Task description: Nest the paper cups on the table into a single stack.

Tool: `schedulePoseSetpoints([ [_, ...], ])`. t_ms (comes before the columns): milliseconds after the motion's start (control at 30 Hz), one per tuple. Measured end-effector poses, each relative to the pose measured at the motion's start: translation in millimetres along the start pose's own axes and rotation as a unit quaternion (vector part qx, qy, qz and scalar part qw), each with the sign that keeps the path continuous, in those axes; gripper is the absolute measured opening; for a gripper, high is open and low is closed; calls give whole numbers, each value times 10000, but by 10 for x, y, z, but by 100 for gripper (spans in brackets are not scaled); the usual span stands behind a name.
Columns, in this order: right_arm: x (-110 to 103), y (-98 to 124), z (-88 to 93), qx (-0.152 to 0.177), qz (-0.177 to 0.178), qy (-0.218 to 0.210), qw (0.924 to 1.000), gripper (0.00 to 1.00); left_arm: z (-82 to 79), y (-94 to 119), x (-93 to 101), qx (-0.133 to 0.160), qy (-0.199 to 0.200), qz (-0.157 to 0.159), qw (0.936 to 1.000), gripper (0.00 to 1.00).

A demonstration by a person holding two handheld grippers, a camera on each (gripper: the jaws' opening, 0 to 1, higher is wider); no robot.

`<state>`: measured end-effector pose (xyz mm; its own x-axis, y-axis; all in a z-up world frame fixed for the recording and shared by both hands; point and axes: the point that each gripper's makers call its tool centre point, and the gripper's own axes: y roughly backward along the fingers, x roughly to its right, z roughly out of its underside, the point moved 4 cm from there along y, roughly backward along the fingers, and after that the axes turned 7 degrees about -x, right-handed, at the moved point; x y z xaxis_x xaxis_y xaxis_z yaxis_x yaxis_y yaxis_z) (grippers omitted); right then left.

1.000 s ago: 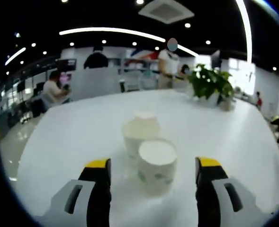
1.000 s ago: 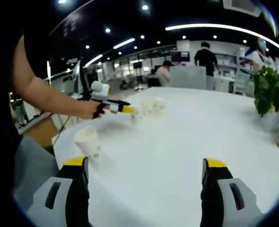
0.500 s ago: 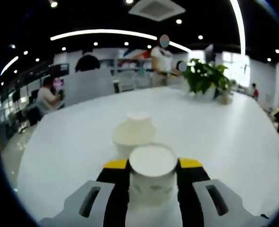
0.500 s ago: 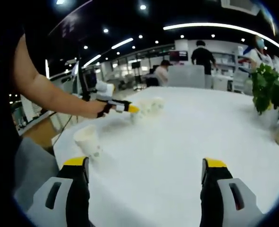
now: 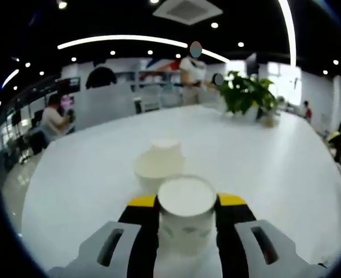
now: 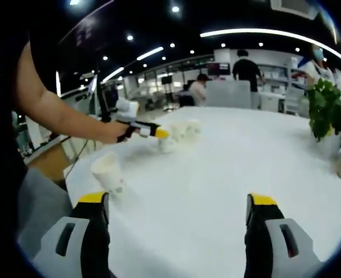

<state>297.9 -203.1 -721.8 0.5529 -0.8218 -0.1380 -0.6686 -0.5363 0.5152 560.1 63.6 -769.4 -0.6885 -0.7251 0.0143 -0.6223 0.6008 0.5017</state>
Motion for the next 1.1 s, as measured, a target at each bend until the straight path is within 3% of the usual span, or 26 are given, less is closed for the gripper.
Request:
schedulePoseSetpoints([
  [333, -33, -1, -67, 66, -29, 25, 10000, 97, -83, 110, 25, -107, 317, 88, 9994, 37],
  [1100, -161, -5, -315, 197, -146, 181, 9995, 97, -842, 556, -194, 76, 217, 23, 9997, 36],
])
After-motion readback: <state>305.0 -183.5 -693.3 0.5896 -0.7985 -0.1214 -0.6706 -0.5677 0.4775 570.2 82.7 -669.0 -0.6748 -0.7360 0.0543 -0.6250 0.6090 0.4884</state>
